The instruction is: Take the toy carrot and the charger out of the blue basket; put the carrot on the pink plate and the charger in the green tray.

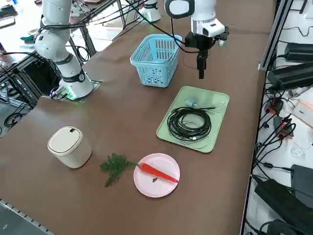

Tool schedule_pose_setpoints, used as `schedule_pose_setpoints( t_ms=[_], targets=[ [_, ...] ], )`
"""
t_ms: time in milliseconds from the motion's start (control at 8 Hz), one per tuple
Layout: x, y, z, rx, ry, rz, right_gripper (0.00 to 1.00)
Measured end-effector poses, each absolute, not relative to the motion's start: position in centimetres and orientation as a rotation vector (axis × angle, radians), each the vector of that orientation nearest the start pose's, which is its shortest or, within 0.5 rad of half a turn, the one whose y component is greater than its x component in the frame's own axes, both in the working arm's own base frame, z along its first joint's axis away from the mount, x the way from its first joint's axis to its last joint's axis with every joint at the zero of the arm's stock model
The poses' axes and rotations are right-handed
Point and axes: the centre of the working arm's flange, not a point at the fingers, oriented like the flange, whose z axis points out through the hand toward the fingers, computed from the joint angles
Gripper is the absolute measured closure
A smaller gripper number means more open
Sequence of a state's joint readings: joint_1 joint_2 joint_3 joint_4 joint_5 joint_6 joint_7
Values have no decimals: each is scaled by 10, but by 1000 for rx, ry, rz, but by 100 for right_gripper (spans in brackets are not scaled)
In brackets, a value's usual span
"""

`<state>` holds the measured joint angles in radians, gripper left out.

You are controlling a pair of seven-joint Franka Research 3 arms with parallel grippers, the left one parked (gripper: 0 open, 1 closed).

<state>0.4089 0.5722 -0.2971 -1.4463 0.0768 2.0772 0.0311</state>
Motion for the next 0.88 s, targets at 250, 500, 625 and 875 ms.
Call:
schedule_pose_setpoints(
  t_ms=[250,500,625,875],
  targets=[
    [707,122,380,-3214,-156,-165,0],
    [704,116,418,-3199,-131,-186,0],
    [693,106,451,-3187,-101,-148,0],
    [658,82,523,-3152,-55,-54,0]
  ],
)
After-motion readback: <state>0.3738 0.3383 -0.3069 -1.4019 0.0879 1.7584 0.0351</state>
